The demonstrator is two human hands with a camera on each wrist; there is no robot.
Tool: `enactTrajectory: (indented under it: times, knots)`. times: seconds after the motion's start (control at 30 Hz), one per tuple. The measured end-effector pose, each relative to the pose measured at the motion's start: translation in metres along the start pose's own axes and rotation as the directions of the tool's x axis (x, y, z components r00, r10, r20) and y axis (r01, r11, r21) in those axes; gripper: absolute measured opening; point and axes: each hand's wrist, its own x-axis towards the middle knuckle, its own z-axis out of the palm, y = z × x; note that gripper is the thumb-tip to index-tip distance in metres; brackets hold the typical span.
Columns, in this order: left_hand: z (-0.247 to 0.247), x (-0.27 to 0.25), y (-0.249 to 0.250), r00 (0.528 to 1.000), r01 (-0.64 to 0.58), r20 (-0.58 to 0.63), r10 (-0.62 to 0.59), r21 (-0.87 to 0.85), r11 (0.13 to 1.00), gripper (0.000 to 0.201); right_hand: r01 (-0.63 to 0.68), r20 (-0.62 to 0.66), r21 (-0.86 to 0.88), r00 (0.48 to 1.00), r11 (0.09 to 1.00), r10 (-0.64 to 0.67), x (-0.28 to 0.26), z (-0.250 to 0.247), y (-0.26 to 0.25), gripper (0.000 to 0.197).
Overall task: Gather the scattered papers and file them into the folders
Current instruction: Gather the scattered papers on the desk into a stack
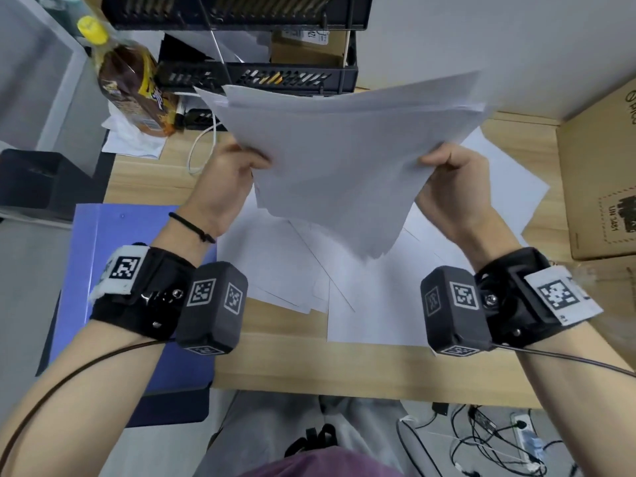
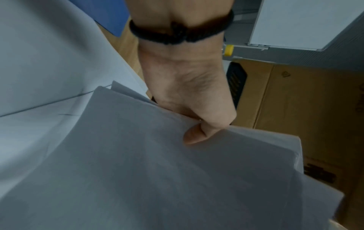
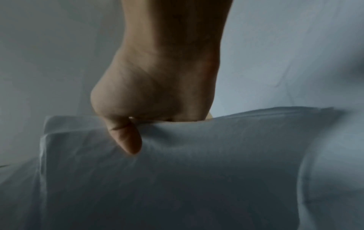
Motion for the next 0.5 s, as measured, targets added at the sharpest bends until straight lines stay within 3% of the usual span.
enactTrajectory:
  times: [0.1, 0.2, 0.4, 0.5]
  knots:
    - [-0.008, -0.001, -0.001, 1.0, -0.011, -0.006, 0.011, -0.008, 1.0, 0.046, 0.023, 0.057, -0.254, 0.998, 0.967, -0.009, -0.002, -0.001, -0.009, 0.035]
    - [-0.016, -0.007, -0.015, 0.999, 0.051, -0.016, -0.05, 0.085, 0.995, 0.048, 0.061, 0.092, -0.436, 0.995, 0.898, -0.023, -0.012, -0.007, -0.002, 0.048]
    - [0.004, -0.013, -0.011, 0.998, 0.003, 0.055, -0.016, 0.231, 0.973, 0.05, 0.059, 0.056, -0.563, 0.998, 0.824, -0.033, -0.014, -0.006, 0.003, 0.042]
    - [0.008, -0.011, -0.002, 0.999, -0.046, 0.038, 0.039, 0.218, 0.975, 0.05, 0.079, 0.062, -0.539, 0.997, 0.839, -0.054, -0.014, -0.005, -0.002, 0.047]
